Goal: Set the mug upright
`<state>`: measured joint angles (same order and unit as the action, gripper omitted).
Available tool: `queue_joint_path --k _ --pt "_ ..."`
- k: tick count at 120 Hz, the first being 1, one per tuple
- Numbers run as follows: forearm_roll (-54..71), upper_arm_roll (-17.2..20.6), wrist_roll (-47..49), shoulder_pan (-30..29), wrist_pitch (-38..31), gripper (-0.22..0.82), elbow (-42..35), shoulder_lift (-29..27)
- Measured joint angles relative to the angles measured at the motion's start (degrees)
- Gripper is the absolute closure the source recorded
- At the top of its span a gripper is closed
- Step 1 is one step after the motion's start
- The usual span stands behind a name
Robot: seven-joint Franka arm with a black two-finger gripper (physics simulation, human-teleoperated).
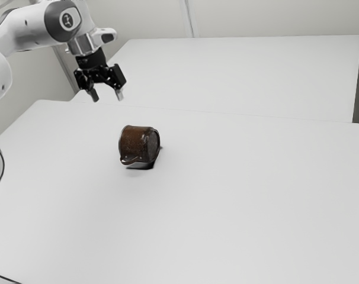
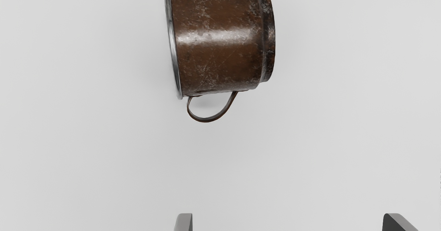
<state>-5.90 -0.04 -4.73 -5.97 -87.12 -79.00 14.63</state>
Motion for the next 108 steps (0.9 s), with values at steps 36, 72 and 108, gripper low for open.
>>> queue_joint_path --k 36,72,108 --pt "-9.00 -2.04 -8.29 -4.32 -4.42 0.00 -0.25 6.40" --pt "-16.57 -2.07 -16.52 -7.73 -8.60 0.00 -0.56 11.84" --pt "-25.73 -2.07 -23.91 -10.17 -11.30 0.00 -0.93 16.59"
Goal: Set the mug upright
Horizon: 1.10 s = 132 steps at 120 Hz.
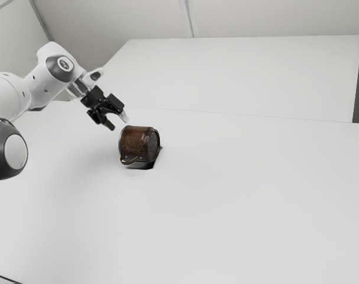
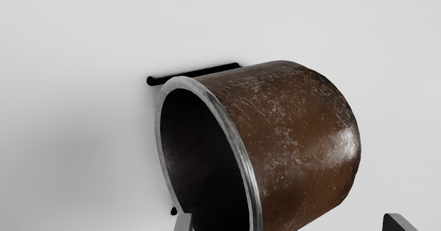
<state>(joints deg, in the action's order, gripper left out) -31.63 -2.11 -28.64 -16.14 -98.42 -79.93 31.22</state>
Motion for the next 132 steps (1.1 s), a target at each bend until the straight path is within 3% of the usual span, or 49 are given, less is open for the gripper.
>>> queue_joint_path --k 61,69,88,119,132 --pt "-20.03 0.16 -8.33 -0.65 -1.35 0.01 -4.87 4.11" --pt "-21.99 0.17 -9.25 -0.61 -1.30 0.11 -5.15 4.28" --pt "-23.94 0.41 -11.05 -0.52 -1.35 0.48 -5.11 4.16" --pt "-23.70 0.59 -13.10 -0.14 -2.05 0.70 -5.95 2.05" --pt "-23.21 0.68 -13.74 0.04 -2.15 0.73 -7.95 -0.85"
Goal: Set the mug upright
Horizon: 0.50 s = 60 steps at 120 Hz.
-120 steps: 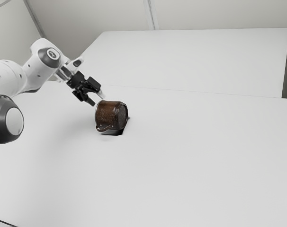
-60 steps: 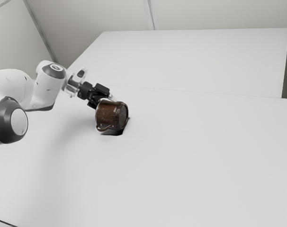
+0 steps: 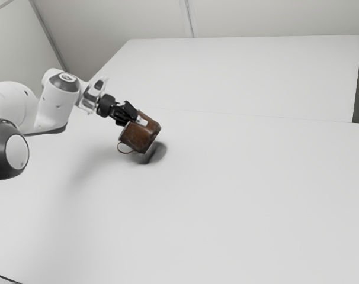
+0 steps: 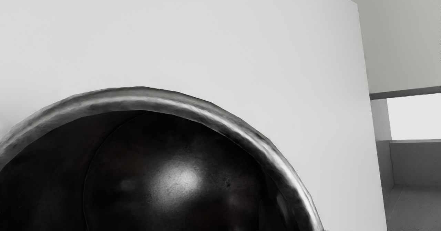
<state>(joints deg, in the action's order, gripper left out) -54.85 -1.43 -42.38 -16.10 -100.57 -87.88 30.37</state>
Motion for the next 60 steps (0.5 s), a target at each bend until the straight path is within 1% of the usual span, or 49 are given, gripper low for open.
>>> queue_joint_path --k 17,40,60 --pt "4.36 0.02 -0.46 1.90 -0.07 0.75 -2.45 -5.87" --pt "16.87 -0.03 1.62 7.40 -0.46 0.77 -6.34 -14.46" --pt "27.17 -0.01 5.22 10.62 -2.01 0.77 -14.48 -23.27"
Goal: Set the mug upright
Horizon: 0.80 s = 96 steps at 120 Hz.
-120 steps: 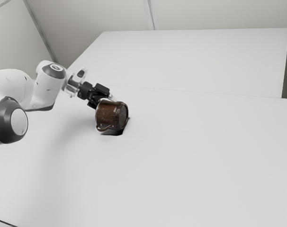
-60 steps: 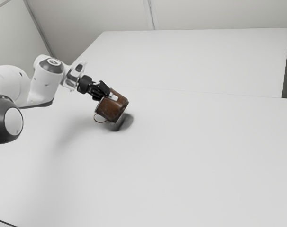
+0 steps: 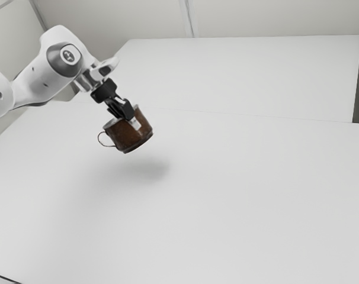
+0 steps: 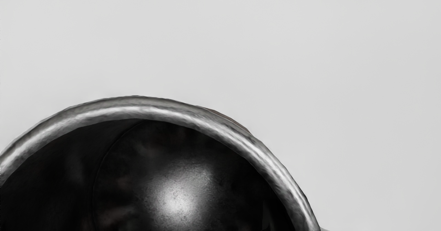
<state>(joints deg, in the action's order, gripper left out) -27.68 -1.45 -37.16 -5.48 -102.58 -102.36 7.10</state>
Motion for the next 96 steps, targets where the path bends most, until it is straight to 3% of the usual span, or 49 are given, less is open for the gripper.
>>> queue_joint_path --k 17,39,70,96 --pt "6.18 0.23 3.60 2.66 -2.40 0.77 -7.49 -6.47" --pt "12.52 3.49 8.65 3.63 -7.99 0.77 -15.20 -10.70" --pt "14.89 7.18 14.14 3.71 -22.91 0.77 -27.40 -13.41" --pt "15.44 7.94 17.54 3.71 -35.24 0.77 -34.47 -14.09"
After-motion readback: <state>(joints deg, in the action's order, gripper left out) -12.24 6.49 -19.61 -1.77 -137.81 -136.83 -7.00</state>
